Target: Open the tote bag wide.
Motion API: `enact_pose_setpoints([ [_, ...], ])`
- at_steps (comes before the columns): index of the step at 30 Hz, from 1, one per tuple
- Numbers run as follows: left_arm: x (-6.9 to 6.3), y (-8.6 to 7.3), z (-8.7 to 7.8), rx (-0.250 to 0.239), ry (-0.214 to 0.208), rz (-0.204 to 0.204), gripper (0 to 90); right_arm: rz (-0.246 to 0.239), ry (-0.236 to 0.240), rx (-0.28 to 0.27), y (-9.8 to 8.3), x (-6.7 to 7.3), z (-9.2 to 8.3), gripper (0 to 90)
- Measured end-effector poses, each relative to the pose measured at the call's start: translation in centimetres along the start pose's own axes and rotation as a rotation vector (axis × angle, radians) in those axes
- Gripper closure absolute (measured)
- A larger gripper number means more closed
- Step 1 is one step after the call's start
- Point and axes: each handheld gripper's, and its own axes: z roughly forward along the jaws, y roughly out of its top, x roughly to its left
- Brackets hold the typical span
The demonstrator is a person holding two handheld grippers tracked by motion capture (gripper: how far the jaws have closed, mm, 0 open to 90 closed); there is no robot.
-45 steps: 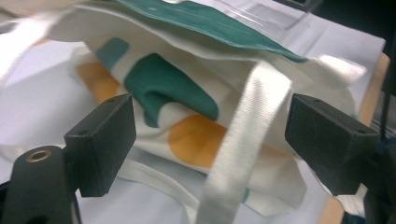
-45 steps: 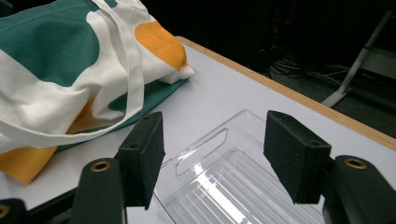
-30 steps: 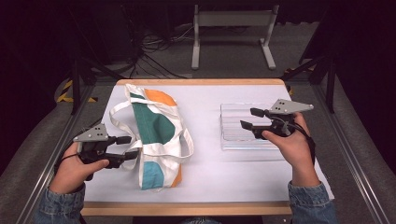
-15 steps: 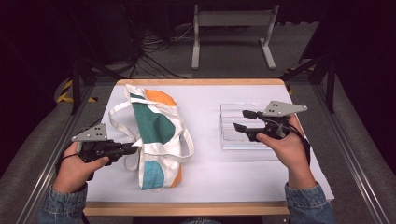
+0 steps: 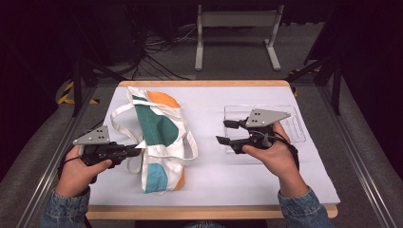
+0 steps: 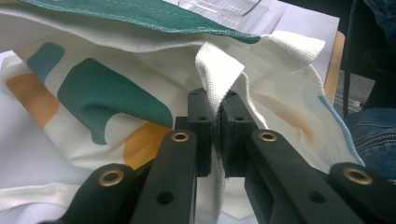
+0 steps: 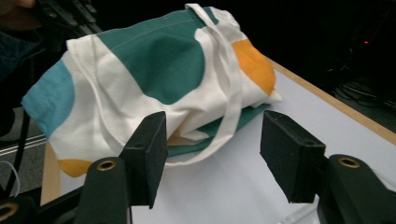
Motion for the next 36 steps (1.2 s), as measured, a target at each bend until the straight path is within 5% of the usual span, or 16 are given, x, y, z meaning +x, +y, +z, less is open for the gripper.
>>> enact_pose_setpoints([
  [22,-0.1,0.0,0.2,-0.008,-0.01,0.004,83.9,-0.065,0.227,0.053,-0.3,4.9,7.6,42.1],
  [30,-0.1,0.0,0.2,-0.006,-0.018,-0.009,82.2,-0.066,0.248,0.08,-0.8,5.6,9.3,46.1],
  [36,-0.1,0.0,0.3,-0.007,-0.021,-0.011,82.4,-0.094,0.271,0.095,-1.0,6.0,10.1,63.1],
])
